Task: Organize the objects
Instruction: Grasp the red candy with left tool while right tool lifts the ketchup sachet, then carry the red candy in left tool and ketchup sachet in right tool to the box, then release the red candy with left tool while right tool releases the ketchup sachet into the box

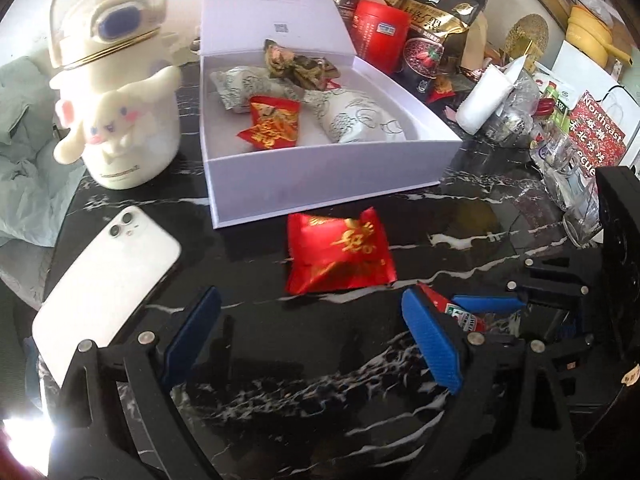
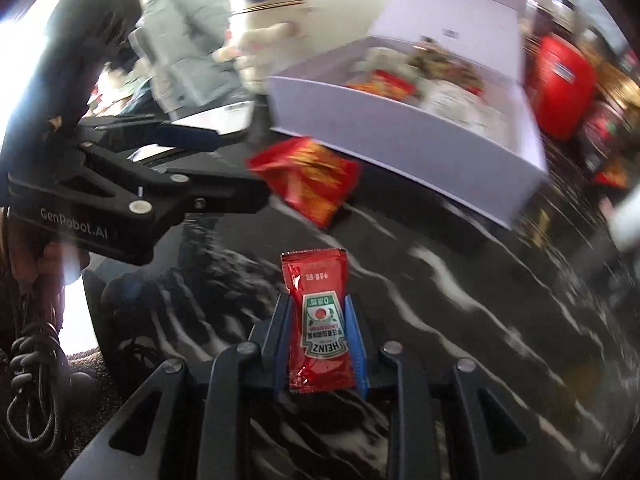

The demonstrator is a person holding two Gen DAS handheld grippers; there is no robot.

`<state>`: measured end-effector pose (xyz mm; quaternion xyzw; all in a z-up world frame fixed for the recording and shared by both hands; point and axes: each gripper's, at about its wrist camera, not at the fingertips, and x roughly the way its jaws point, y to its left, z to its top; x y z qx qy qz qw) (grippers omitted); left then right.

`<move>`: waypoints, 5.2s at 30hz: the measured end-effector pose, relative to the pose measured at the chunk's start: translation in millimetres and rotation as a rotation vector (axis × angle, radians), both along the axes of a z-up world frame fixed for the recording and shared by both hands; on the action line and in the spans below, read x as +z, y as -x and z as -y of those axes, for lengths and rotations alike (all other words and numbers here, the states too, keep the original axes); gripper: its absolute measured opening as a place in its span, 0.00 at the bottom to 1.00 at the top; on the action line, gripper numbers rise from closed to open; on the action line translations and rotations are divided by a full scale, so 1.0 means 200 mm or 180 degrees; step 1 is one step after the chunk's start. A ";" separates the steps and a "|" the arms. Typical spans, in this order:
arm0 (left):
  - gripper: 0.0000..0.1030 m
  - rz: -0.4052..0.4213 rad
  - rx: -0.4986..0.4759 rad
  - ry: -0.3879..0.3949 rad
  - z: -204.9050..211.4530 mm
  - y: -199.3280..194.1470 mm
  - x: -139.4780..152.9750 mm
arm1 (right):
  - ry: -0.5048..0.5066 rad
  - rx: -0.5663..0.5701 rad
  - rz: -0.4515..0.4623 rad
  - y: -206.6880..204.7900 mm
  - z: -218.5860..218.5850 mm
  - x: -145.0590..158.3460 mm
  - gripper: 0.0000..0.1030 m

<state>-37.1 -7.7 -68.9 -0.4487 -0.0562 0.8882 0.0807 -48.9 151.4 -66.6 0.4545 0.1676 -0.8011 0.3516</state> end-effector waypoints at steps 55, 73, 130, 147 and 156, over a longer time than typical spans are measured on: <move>0.52 -0.0019 -0.0218 -0.0052 -0.15 0.08 0.06 | 0.0761 -0.0527 -0.0007 0.05 -0.19 0.10 0.22; 0.52 -0.0064 -0.0353 0.0004 -0.24 0.00 0.14 | 0.0812 -0.0597 -0.0037 -0.04 -0.27 0.16 0.22; 0.53 -0.0215 -0.0550 0.0204 -0.33 0.37 0.41 | 0.0915 -0.0505 -0.0181 0.33 -0.29 0.44 0.22; 0.53 -0.0425 -0.0256 0.0313 -0.20 0.68 0.52 | 0.0992 -0.0259 -0.0368 0.67 -0.12 0.60 0.22; 0.53 -0.0581 -0.0106 0.0385 -0.15 0.89 0.55 | 0.1034 -0.0259 -0.0485 0.87 -0.09 0.64 0.22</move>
